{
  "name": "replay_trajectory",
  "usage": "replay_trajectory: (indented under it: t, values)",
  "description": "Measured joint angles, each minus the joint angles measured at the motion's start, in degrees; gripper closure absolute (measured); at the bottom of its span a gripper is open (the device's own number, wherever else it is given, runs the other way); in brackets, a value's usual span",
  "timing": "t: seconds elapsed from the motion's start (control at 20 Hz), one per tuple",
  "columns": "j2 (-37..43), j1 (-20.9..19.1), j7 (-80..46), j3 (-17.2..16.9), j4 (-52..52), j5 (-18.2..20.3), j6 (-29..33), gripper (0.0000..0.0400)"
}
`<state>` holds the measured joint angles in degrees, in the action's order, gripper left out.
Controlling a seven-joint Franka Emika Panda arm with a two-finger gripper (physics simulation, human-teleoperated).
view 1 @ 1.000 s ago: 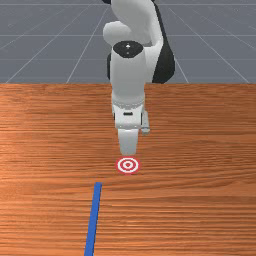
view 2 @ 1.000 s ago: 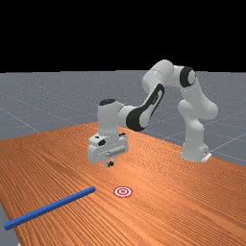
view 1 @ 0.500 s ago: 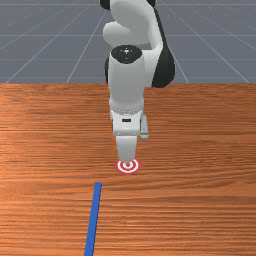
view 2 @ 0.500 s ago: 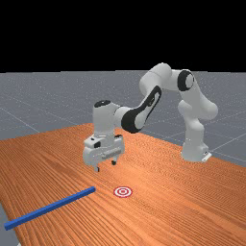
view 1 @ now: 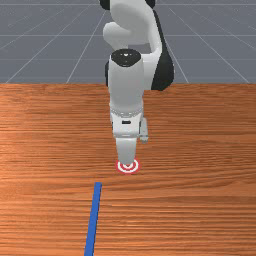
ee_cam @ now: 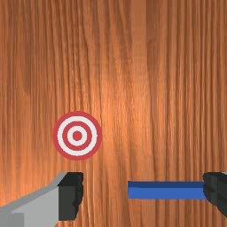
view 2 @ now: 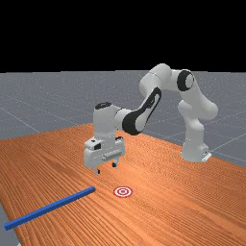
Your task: Pull the pivot to the target area
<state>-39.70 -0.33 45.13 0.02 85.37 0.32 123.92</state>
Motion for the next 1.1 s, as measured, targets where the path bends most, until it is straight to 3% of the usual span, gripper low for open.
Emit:
replay_trajectory:
  t: [0.25, 0.55, 0.7, 0.75, 0.8, 0.85, 0.9, 1.0, 1.1]
  values:
    - [0.0, 0.3, -0.7, -0.7, 0.0, -0.9, 0.0, 0.0]
    - [-0.1, -1.6, 2.0, 1.0, -0.1, 2.0, -0.2, 0.0]
    - [-0.1, -1.0, 2.3, 0.3, -0.1, 0.2, 0.0, 0.0]
    - [0.1, 1.0, -1.7, -1.9, 0.3, -2.7, 0.1, 0.0]
    - [0.4, 1.0, -1.7, -1.9, 0.9, -2.7, 0.4, 0.0157]
    - [0.8, 1.1, -1.9, -2.0, 1.5, -3.0, 0.6, 0.0252]
    - [1.2, 0.4, -0.9, -1.3, 2.2, -1.7, 1.0, 0.031]
    - [1.9, -1.0, 1.3, 0.3, 3.4, 0.7, 1.5, 0.0367]
    - [2.4, -1.9, 2.6, 1.2, 4.3, 2.3, 1.7, 0.0388]
